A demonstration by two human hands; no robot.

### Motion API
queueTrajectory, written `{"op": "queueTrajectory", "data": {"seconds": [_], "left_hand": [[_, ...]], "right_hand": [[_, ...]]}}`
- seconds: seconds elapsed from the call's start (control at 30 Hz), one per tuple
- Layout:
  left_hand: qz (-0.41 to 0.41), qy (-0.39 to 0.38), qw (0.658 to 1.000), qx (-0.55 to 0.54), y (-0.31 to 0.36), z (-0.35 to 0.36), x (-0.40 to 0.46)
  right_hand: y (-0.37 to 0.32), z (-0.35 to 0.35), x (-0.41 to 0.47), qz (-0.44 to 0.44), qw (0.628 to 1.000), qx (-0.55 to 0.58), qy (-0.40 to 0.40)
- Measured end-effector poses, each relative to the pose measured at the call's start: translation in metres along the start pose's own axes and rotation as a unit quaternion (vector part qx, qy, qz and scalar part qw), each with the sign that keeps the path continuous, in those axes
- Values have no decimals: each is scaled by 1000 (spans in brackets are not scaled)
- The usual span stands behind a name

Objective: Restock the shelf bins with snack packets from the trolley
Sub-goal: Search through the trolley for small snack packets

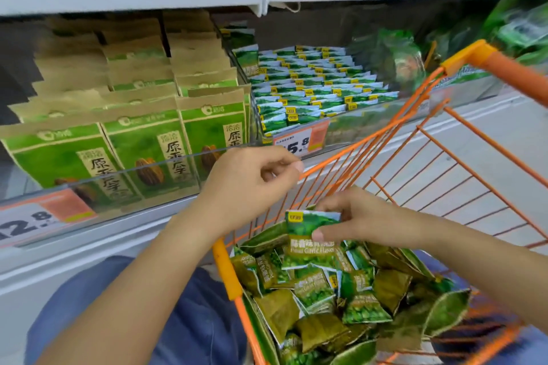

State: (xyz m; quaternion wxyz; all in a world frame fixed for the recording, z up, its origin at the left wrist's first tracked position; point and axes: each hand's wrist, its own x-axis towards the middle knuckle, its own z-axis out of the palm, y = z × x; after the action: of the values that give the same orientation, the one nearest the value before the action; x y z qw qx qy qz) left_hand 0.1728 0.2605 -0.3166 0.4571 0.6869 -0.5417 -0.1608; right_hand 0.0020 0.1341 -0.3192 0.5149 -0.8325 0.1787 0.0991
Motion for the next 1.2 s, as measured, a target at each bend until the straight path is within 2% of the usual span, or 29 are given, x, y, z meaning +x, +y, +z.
{"op": "queueTrajectory", "data": {"seconds": [0.07, 0.17, 0.23, 0.33, 0.4, 0.43, 0.47, 0.53, 0.67, 0.77, 0.93, 1.2], "left_hand": [[-20, -27, 996, -82, 5, -3, 0], [-15, -42, 987, -156, 8, -5, -3], [-31, 9, 983, -179, 8, -4, -2], [-79, 125, 969, -196, 10, -4, 1], [-61, 171, 973, -141, 11, -8, 0], [-15, 196, 979, -50, 6, -10, 1], [44, 218, 973, 64, 1, -13, 2], [129, 241, 933, 234, -11, -17, 5], [122, 223, 897, 363, -22, -14, 10], [110, 199, 894, 387, -27, -13, 14], [103, 194, 903, 369, -29, -19, 19], [96, 181, 913, 352, -31, -23, 21]], "right_hand": [[-19, -7, -5, -26, 992, 105, 69], [-35, -10, -3, -54, 976, 160, 134], [-36, -11, 2, -51, 964, 188, 180], [-34, -10, 12, -59, 960, 186, 201], [-40, -14, 18, -80, 960, 155, 220], [-44, -19, 21, -84, 956, 139, 243], [-48, -26, 25, -87, 949, 126, 274], [-56, -44, 38, -89, 933, 118, 329], [-55, -77, 85, -71, 910, 119, 391], [-50, -91, 128, -48, 914, 104, 389], [-56, -111, 191, -3, 924, 25, 383], [-57, -109, 244, 11, 925, 24, 379]]}}
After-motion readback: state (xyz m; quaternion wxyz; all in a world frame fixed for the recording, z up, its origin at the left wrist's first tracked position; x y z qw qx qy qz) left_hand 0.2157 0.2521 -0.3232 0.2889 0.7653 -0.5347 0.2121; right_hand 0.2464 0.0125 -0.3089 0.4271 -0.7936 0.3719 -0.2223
